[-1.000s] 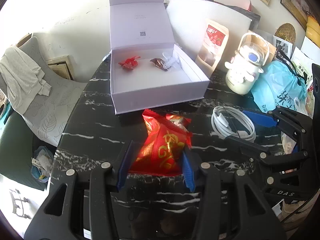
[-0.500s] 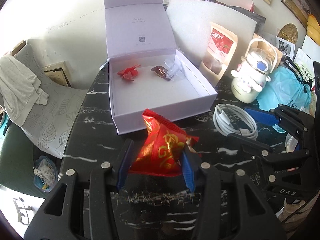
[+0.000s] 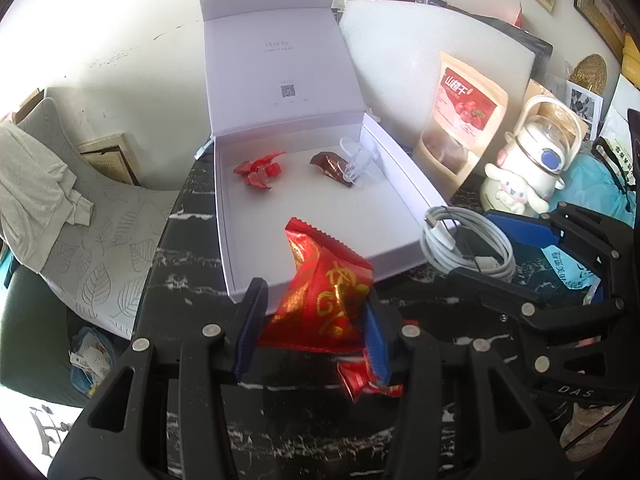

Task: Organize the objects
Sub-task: 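Carry the red candy bag with the left tool while the right tool carries the white cable over the box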

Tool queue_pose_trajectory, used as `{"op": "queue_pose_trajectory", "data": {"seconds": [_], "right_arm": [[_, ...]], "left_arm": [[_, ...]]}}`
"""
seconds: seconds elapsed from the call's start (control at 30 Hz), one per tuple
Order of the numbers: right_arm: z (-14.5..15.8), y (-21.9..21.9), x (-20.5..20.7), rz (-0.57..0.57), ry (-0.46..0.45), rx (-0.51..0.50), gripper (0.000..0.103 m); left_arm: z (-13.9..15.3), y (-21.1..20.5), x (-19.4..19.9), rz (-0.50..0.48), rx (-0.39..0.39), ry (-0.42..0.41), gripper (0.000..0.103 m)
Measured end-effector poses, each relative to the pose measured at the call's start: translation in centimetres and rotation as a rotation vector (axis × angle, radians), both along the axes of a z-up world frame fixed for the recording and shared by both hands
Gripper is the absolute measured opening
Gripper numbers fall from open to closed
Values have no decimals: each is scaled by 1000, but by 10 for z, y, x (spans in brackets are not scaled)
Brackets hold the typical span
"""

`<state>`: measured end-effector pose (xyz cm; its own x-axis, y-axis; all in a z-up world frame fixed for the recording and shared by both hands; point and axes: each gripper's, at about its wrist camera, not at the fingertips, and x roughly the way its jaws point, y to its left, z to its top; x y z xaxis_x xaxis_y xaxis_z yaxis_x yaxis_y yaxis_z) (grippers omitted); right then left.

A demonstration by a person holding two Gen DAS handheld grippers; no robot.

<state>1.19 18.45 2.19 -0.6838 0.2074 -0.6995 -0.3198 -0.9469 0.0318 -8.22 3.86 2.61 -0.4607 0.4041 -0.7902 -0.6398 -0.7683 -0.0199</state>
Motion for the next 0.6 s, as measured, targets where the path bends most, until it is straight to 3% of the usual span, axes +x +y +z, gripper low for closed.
{"op": "queue_pose_trajectory", "data": {"seconds": [0.6], "right_arm": [[8,50,-51,-15,18,18,57]], "left_arm": [[2,30,-62,-20,-11,13,44]]}}
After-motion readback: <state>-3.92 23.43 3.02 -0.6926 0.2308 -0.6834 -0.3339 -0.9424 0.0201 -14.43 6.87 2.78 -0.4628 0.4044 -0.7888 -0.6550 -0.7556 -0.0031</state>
